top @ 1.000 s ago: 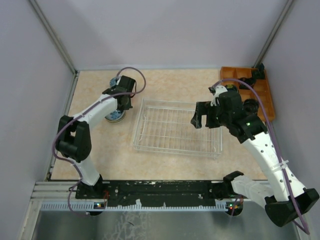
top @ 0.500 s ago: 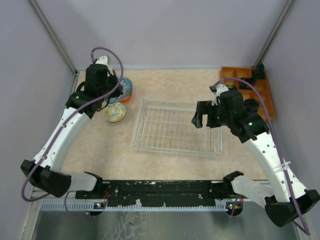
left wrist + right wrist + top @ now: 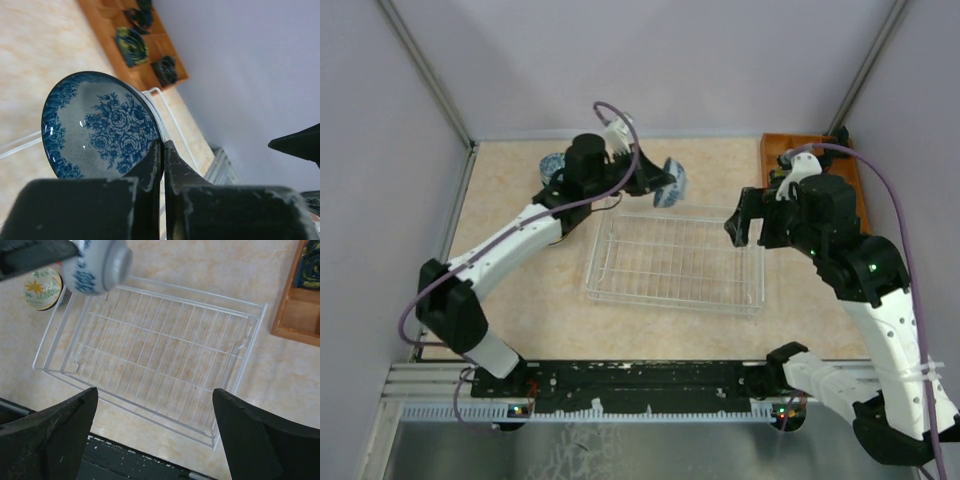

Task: Load the bowls into the dish rack
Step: Place the bowl in the dish rack.

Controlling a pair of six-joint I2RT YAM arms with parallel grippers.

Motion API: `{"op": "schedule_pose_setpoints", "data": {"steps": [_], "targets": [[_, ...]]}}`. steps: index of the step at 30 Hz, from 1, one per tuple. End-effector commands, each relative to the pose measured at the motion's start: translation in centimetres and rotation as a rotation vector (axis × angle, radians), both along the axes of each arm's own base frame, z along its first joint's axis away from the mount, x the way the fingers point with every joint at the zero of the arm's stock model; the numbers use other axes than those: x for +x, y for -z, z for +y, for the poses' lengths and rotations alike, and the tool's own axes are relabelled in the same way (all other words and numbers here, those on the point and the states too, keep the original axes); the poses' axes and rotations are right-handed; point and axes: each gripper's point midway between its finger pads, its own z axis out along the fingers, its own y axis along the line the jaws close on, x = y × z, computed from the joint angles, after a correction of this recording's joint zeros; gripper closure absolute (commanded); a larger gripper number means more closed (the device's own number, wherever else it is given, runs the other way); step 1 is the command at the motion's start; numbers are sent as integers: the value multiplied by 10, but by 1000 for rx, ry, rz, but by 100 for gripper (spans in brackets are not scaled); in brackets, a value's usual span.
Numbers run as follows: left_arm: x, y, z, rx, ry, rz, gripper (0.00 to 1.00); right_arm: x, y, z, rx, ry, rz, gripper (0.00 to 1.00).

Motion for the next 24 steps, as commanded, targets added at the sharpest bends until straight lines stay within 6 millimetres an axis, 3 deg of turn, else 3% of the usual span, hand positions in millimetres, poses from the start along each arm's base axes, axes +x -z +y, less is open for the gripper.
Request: {"op": "schedule_pose_setpoints", "data": {"steps": [1, 4, 11, 18, 24], "targets": [[-12, -29, -58, -251, 191, -50, 100, -9, -23, -20, -32, 66, -58, 1], [-11, -13, -86, -296, 239, -20, 100, -4, -15, -26, -58, 106, -47, 1], [-17, 20, -131, -426, 330, 59, 100, 21, 28, -48, -108, 226, 23, 1], [-26, 52, -157, -504, 356, 122, 100, 40, 69, -53, -95, 282, 99, 1], [-33, 73, -162, -538, 343, 165, 100, 44, 92, -65, -99, 335, 114, 1]]}}
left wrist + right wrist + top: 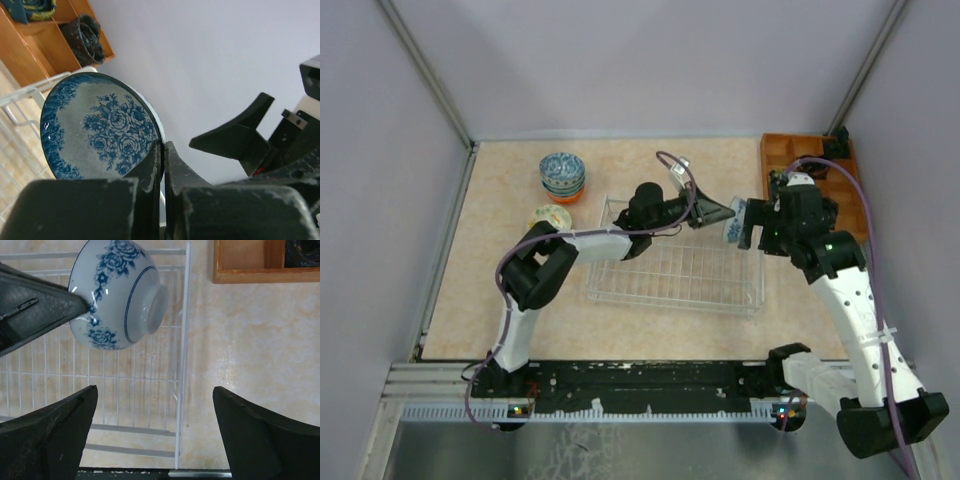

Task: Load the bowls into the dish rack
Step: Place the bowl in the dish rack.

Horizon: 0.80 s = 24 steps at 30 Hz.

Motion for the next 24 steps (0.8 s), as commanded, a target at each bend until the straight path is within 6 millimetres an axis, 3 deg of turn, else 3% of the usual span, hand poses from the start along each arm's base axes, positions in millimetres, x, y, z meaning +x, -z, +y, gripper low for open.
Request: {"op": "schedule_pose_setpoints", "data": {"steps": [1, 7, 24], "targets": [[-8, -26, 2, -138, -12, -40, 100, 14, -7, -9, 20, 55, -82, 1], [-12, 1, 0, -134, -41, 11, 100, 20, -7, -12, 41, 84, -85, 1], [8, 54, -5, -92, -121, 84, 100, 18, -4, -9, 62, 68, -82, 1]]}}
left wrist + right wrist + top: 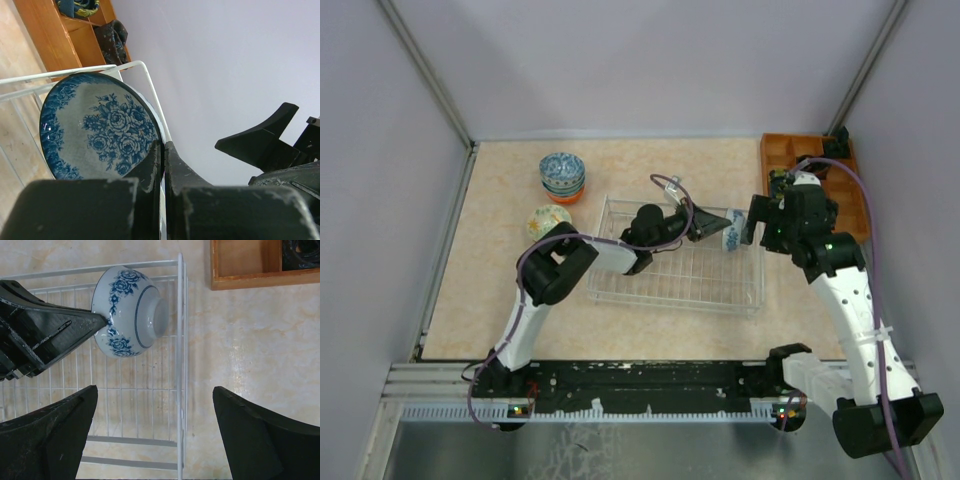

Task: Load the bowls into the dish rack
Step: Place the bowl in the dish rack.

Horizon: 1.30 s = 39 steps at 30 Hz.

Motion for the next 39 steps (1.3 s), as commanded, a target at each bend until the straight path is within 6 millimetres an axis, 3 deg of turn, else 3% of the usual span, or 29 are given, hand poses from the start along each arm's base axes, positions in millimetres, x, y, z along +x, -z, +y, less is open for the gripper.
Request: {"op": "schedule_pose_setpoints", "data": {"steps": [1, 10, 16, 28, 39], "targets": [[2, 1, -3, -23, -12, -3, 100, 6, -14, 1, 23, -1, -63, 1], [-4, 38, 5, 116, -17, 66, 100, 5, -12, 4, 34, -17, -63, 1], [-5, 60, 14, 217, -43, 105, 93, 5, -12, 6, 39, -25, -63, 1], [-6, 84, 22, 343, -59, 135, 74, 6, -12, 8, 46, -33, -61, 1], [-9, 90, 31, 461, -58, 125, 61, 6, -11, 9, 50, -38, -56, 1]]}}
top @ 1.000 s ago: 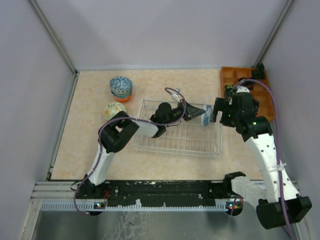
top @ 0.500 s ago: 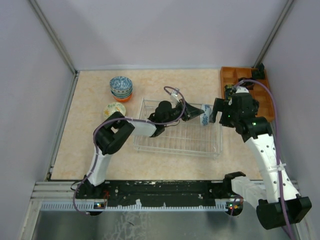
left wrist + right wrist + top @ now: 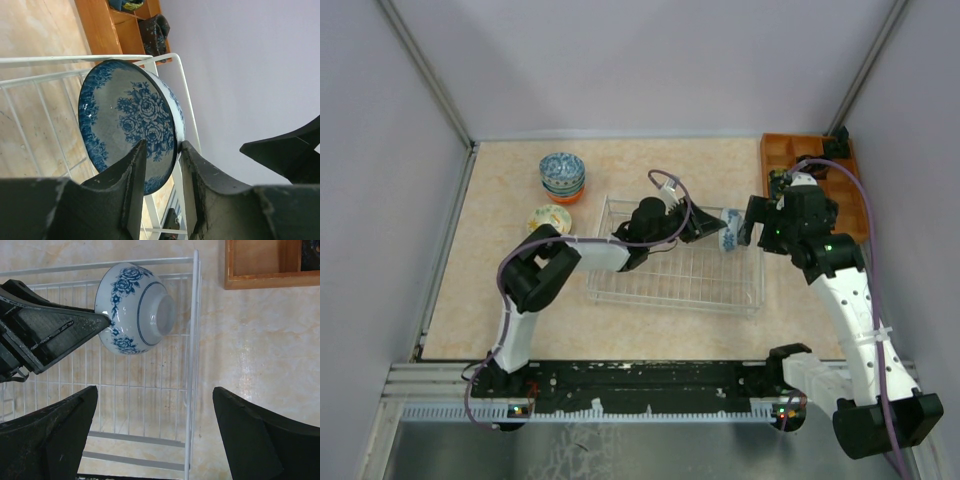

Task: Load the bowls into the dish rack
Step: Place the bowl in the dish rack.

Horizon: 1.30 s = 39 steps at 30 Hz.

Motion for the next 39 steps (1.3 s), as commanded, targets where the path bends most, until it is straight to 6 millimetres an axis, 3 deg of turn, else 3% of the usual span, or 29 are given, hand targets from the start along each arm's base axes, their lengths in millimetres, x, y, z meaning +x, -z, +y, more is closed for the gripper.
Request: {"op": "schedule_pose_setpoints", "data": {"steps": [1, 7, 16, 23, 39], "targets": [[-11, 73, 17, 256, 1, 99, 61, 7, -12, -1, 14, 4, -55, 1], [-16, 73, 22, 299, 1, 80, 59, 7, -12, 1, 17, 0, -54, 1], [-33, 64, 2, 302, 49, 45, 56, 8, -11, 1, 20, -2, -50, 1], [-36, 66, 9, 330, 17, 49, 56, 8, -11, 2, 23, -6, -52, 1], [-48, 38, 5, 267, 27, -4, 49, 8, -11, 4, 30, -15, -47, 1]]}}
